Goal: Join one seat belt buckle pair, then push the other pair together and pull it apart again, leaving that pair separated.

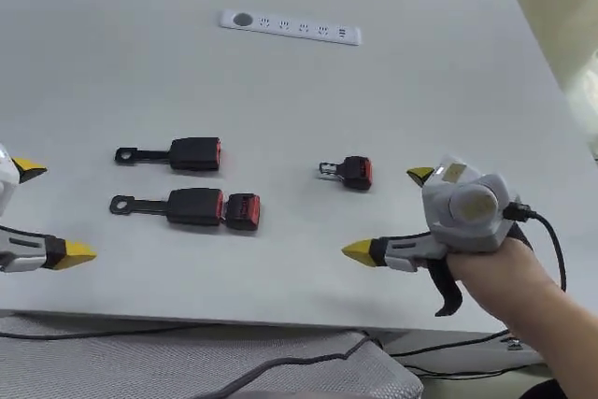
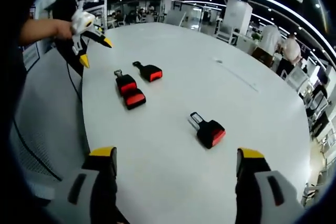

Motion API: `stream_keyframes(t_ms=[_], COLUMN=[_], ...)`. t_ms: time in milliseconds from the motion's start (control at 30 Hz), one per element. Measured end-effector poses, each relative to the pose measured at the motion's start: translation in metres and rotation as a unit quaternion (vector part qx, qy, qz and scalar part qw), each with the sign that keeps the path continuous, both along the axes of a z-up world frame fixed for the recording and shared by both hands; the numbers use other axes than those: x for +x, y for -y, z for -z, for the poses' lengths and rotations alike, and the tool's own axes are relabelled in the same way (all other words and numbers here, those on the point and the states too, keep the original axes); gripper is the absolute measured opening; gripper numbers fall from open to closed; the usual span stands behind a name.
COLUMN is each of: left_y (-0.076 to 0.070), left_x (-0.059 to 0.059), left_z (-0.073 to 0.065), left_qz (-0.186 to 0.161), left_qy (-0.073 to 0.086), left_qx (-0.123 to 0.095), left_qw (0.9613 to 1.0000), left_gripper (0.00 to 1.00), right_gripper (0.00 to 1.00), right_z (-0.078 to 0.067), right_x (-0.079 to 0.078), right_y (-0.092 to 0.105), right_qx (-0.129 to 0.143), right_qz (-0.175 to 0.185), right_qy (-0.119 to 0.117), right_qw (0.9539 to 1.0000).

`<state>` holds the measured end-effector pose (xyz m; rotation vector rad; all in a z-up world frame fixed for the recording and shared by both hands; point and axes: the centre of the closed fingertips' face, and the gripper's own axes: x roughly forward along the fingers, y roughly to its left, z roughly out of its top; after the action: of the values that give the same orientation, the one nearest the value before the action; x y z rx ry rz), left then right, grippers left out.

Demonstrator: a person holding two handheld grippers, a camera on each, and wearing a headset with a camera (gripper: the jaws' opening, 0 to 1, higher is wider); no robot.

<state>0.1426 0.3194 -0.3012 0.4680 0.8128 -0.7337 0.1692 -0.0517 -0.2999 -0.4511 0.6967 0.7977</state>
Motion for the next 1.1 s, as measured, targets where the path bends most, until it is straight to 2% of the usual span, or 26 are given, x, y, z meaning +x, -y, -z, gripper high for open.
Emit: stream_keyframes(t_ms=[100, 267, 400, 567, 767, 867, 1100], left_y=[-0.001, -0.001, -0.001, 0.0, 0.002, 0.004, 0.007], left_x=[-0.001, -0.005, -0.004, -0.003, 0.004, 0.003, 0.001], left_z=[-0.004, -0.005, -0.008, -0.01, -0.016, -0.017, -0.021], left_qz=[-0.013, -0.017, -0.019, -0.021, -0.039, -0.04, -0.039], left_qy=[0.002, 0.005, 0.016, 0.02, 0.031, 0.03, 0.033], left_qx=[-0.016, -0.021, -0.024, -0.027, -0.04, -0.049, -0.053], left_qw=[0.9998, 0.9996, 0.9994, 0.9992, 0.9979, 0.9976, 0.9973], left_gripper=[0.88, 1.0, 1.0, 1.0, 1.0, 1.0, 1.0], right_gripper=[0.98, 1.0, 1.0, 1.0, 1.0, 1.0, 1.0], right_z=[-0.001, -0.006, -0.009, -0.009, -0.009, -0.01, -0.011], right_x=[-0.001, -0.001, 0.0, 0.0, -0.003, -0.002, -0.001], right_y=[0.004, 0.006, 0.006, 0.004, 0.002, 0.004, 0.002], right_qx=[0.0, 0.003, 0.006, 0.01, 0.013, 0.015, 0.009], right_qz=[0.006, 0.012, 0.015, 0.02, 0.018, 0.024, 0.019], right_qy=[0.005, 0.013, 0.017, 0.014, 0.013, 0.015, 0.016], right_qw=[1.0, 0.9998, 0.9997, 0.9996, 0.9997, 0.9995, 0.9997])
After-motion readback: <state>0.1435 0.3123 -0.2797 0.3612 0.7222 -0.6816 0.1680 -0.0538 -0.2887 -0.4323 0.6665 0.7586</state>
